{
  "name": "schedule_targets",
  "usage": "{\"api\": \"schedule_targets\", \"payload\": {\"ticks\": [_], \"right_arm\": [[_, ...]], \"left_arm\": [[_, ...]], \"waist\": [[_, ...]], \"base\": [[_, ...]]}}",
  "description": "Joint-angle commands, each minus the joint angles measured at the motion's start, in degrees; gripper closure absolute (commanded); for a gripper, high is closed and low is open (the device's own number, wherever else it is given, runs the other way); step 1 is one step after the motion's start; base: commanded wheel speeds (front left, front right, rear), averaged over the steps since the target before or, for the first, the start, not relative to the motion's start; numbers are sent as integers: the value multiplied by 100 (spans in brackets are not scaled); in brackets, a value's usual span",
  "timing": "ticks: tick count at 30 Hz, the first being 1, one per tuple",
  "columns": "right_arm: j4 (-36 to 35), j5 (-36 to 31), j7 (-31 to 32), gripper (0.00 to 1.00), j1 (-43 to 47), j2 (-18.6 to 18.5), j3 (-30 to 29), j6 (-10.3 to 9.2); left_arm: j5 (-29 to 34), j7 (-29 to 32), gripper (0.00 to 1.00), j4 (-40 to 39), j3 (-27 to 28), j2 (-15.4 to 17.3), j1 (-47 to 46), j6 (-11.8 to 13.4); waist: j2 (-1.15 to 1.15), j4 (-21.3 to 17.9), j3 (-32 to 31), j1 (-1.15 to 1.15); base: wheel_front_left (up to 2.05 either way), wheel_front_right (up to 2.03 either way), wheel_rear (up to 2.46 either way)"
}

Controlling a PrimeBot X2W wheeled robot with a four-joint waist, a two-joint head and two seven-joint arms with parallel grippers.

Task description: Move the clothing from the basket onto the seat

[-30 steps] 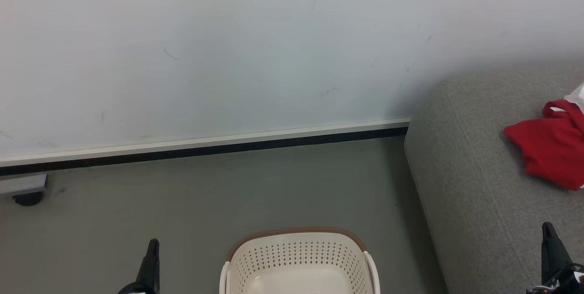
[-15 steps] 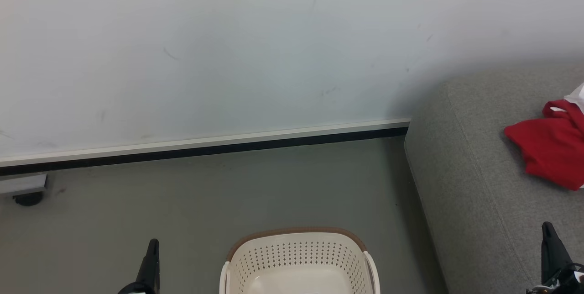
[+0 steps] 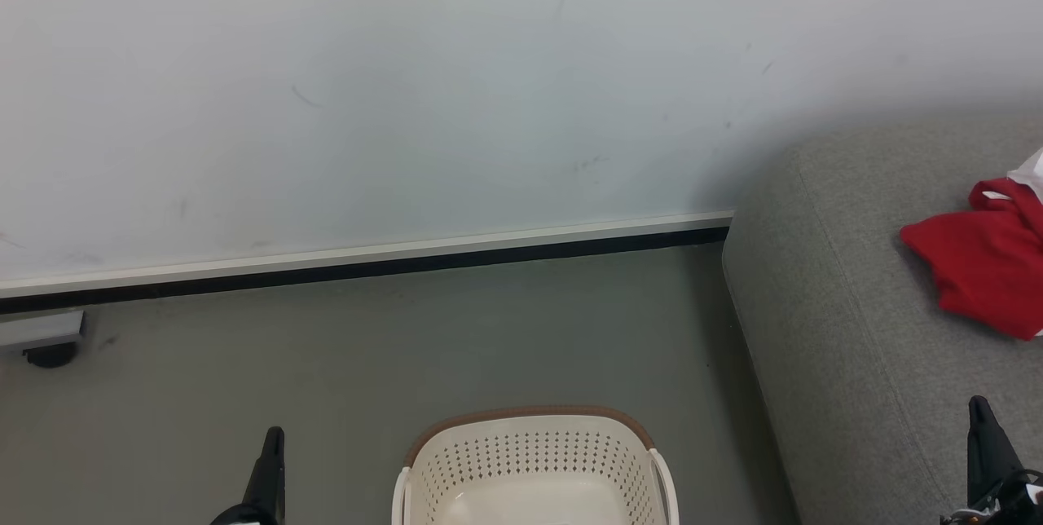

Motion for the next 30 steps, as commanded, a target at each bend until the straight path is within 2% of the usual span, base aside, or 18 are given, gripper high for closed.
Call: {"api": "schedule_targets", "payload": {"ticks": [1, 30], "right_arm": [[-16, -6, -9, 100, 29, -44, 14, 2], [-28, 36, -49, 100, 34, -68, 47, 2]], "left_arm": [[-45, -1, 100, 8, 9, -1, -28, -2], [-45, -1, 100, 7, 9, -1, -27, -2]], "waist": [[0, 0, 0, 0], [0, 0, 0, 0]], "base": [[0, 0, 0], [0, 0, 0]]}}
